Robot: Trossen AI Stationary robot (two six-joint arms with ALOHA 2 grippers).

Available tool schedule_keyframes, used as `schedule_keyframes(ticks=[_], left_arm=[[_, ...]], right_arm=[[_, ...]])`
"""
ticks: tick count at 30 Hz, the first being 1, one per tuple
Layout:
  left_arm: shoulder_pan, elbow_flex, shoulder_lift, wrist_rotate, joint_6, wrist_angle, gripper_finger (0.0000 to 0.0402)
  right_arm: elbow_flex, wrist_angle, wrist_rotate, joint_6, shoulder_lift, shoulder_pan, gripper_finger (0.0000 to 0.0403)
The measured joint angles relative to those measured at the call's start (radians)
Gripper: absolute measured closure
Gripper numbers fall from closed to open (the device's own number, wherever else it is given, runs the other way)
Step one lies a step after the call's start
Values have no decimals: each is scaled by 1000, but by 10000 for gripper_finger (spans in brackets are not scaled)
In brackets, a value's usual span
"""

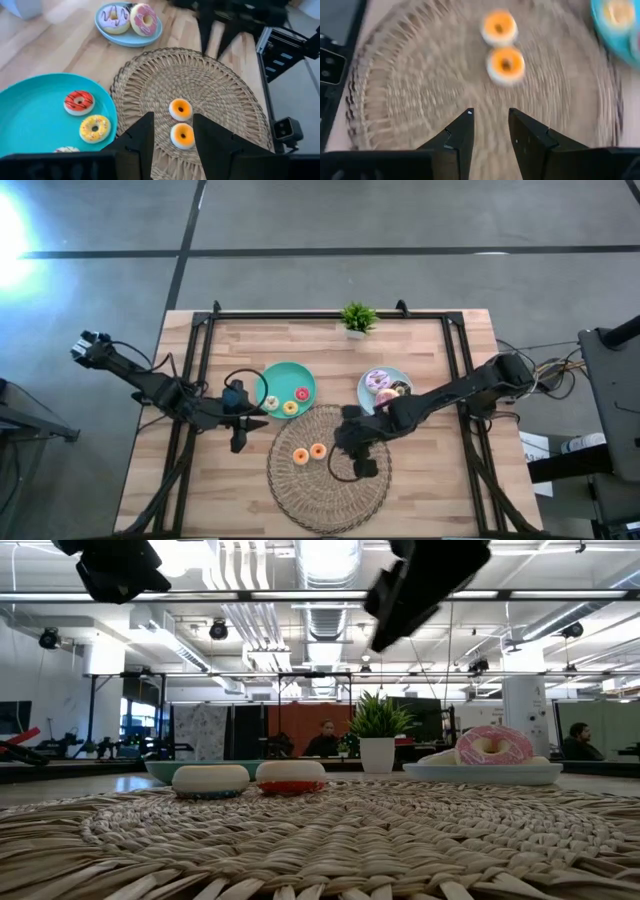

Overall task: Pick & Place donuts
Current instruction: Put the small red doughnut on the green plate

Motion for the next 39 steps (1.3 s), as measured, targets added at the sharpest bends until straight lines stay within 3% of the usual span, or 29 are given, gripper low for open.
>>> schedule_keyframes(ticks=[7,18,23,39], left_arm=[[0,-1,0,-4,-19,-6,292],[0,-1,0,-4,-73,-16,292],[0,-1,0,-11,-81,-20,292],[0,-1,0,-20,-79,-29,292]], right_arm=[[53,123,-58,-224,132,0,269],[189,109,-54,-314,316,0,215],[205,111,12,-316,352,0,220],[167,117,42,-310,377,0,258]])
